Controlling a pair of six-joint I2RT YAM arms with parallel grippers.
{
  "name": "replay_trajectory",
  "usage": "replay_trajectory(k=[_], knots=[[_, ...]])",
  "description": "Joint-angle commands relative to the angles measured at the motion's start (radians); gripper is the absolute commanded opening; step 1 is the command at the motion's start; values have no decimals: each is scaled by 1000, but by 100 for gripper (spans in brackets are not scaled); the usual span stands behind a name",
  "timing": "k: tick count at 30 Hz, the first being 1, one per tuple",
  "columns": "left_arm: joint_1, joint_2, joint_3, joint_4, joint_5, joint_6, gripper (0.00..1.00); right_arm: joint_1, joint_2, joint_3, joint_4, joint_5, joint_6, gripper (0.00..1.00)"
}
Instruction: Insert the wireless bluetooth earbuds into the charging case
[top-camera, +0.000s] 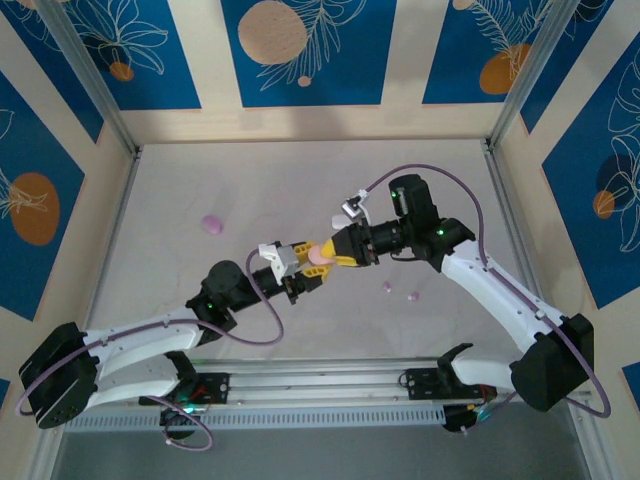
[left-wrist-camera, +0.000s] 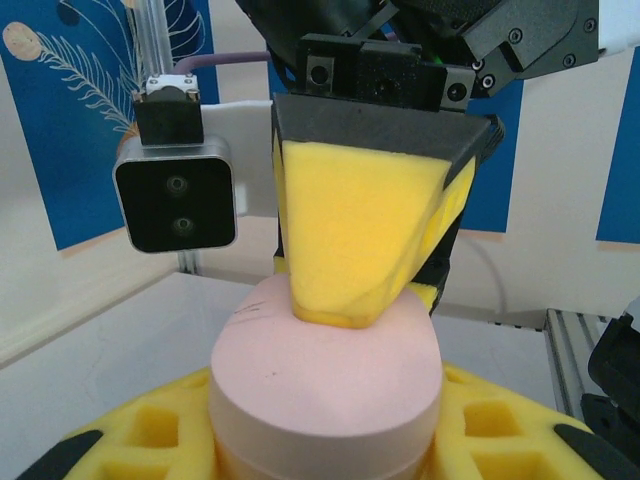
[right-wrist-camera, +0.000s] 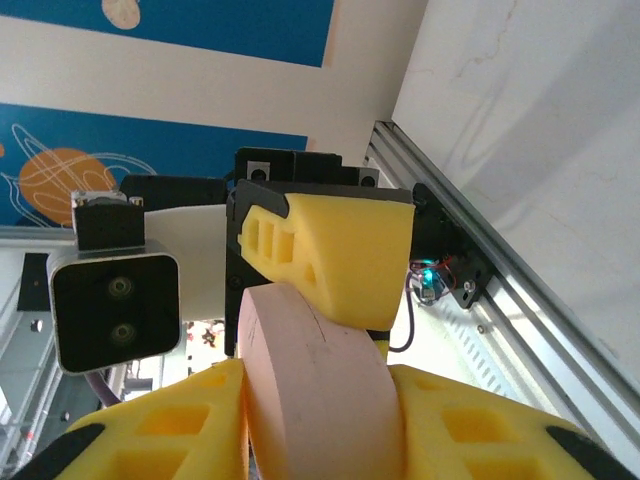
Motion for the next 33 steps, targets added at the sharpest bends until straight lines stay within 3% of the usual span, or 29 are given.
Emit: replay_trajectory(k=[1, 5, 14, 24, 33], knots=[[-14, -16, 34, 28, -28, -11, 36, 6, 0, -14, -7, -34, 2, 26], [-14, -29, 34, -30, -64, 6, 41, -4, -8, -13, -4, -19, 9, 19], [-14, -65, 26, -138, -111, 23, 67, -68, -50, -73, 90, 53, 92, 15], [-14, -150, 18, -280, -223, -24, 73, -241, -70, -208, 141, 174, 142, 16], [-5, -170, 150, -637, -367, -144, 81, -397, 38, -272, 113, 347, 58, 16]])
